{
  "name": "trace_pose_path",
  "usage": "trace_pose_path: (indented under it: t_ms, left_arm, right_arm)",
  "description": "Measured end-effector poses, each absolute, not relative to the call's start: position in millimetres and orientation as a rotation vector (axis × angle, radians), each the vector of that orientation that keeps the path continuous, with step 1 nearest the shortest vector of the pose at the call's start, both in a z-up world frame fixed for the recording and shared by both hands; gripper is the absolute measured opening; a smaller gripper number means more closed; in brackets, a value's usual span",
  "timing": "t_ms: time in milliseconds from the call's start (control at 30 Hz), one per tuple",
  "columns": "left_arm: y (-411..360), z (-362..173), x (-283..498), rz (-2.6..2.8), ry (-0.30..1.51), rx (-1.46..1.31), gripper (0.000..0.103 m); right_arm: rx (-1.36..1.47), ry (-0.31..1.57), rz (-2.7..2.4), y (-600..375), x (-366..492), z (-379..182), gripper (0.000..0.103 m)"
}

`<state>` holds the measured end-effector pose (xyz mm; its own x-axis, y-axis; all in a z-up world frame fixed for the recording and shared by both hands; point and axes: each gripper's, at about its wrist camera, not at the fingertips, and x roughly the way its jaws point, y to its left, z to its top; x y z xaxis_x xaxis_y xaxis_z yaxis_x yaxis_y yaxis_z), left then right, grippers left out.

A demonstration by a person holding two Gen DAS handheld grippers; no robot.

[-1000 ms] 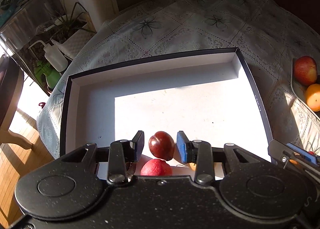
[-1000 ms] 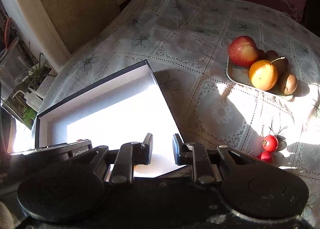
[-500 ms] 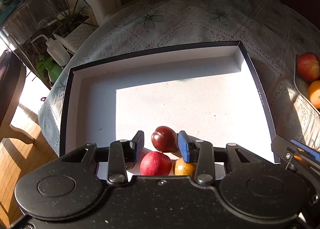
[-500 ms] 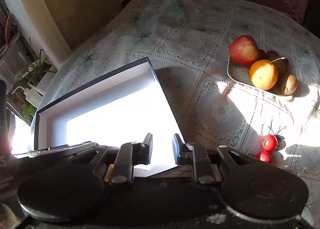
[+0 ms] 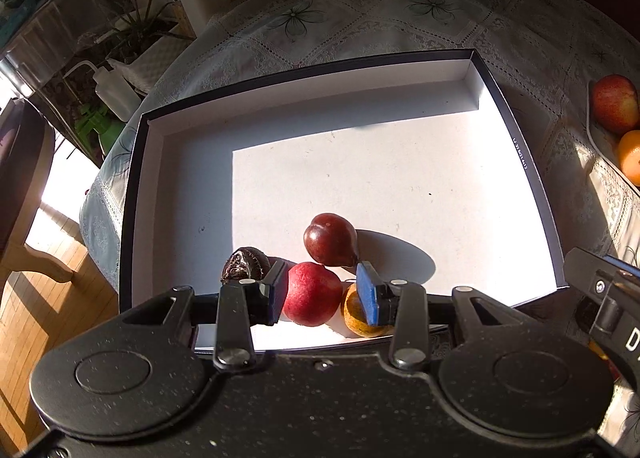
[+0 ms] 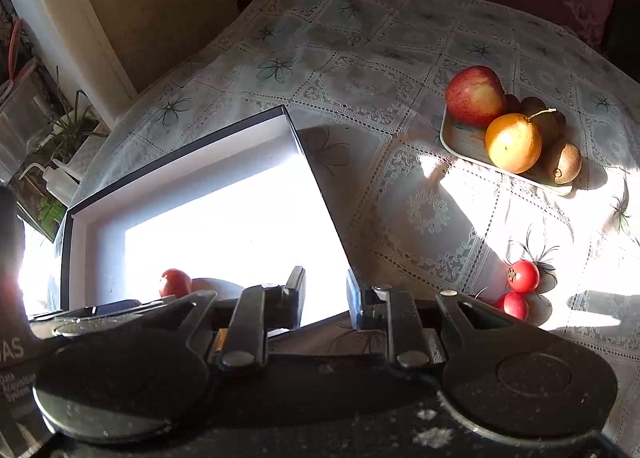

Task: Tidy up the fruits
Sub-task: 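Withdraw both tools from the box toward the fruit row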

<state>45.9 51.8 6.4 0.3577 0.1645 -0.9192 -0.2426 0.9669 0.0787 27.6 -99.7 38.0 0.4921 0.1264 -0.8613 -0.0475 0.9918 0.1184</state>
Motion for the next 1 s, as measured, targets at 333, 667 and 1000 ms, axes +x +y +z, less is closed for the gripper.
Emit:
trace_pose_path:
  t_ms: [333,667,1000]
  left_arm:
    - [25.6,9.2,42.2,0.201,1.189,-0.082,0.047]
    - [-14.9,9.7,38.0,0.147,1.17,-0.006,0.047]
    - [-52.5,12.4,32.7,0.057,1.161,0.034,0.047]
  right_arm:
    - [0.075,1.094,0.059,-127.1,21.4,29.7,0.025]
    - [0.167,1.111,-0.023,-178.3,19.2,31.5,0.028]
    - [0.224,1.125,-0.114,-223.5,13.7,26.1,0.032]
